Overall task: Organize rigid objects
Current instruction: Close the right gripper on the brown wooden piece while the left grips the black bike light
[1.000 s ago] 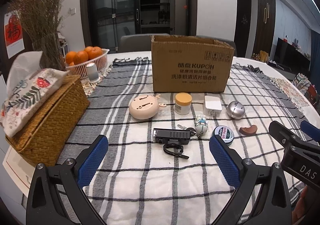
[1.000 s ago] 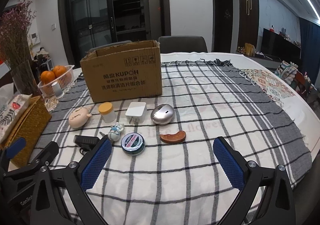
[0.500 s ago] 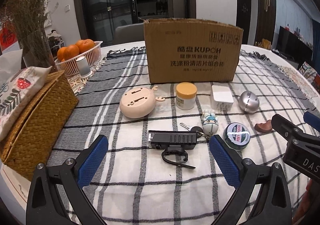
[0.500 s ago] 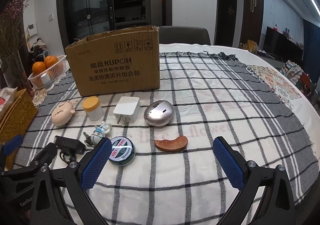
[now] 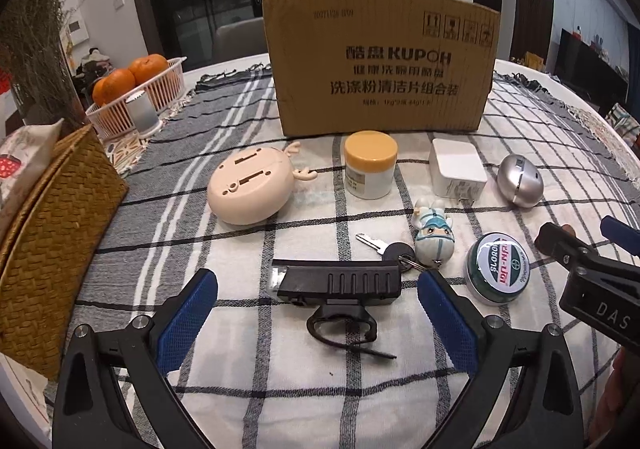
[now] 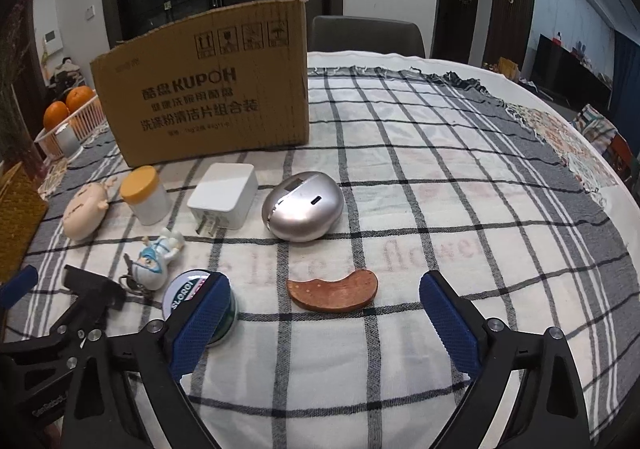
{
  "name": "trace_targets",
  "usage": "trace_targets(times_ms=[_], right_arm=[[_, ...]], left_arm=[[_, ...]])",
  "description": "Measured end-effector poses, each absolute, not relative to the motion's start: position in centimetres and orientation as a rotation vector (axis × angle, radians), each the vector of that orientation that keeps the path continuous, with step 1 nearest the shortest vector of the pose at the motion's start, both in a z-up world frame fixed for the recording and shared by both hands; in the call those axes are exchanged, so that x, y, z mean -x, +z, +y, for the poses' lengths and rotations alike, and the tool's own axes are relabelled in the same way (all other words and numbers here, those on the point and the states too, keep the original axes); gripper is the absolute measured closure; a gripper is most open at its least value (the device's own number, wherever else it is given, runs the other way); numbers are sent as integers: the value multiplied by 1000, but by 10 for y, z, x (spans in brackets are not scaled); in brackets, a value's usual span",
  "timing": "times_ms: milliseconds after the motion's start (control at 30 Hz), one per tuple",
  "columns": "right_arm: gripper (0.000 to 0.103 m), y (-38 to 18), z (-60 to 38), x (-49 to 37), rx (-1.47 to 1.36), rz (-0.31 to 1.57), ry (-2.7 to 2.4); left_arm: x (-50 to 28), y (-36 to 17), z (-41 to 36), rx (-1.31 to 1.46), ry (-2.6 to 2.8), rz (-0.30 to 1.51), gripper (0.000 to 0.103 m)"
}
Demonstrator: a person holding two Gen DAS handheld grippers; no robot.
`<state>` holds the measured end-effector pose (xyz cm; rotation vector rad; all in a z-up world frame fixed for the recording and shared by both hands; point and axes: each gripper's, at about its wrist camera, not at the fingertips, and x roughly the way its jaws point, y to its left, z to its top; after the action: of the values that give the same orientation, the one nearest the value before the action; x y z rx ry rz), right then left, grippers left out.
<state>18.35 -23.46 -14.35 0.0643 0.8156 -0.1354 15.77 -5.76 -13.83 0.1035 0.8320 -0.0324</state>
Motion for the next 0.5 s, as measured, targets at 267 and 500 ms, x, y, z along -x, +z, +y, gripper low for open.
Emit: trace_targets(times_ms=[267, 500], right_arm=[[12, -158, -239, -196, -67, 868, -139], [19, -167, -236, -201, -60, 890, -138]], left_arm=[[-170, -149, -60, -118, -44, 866, 7], [-176, -158, -59, -107, -56, 904, 20]])
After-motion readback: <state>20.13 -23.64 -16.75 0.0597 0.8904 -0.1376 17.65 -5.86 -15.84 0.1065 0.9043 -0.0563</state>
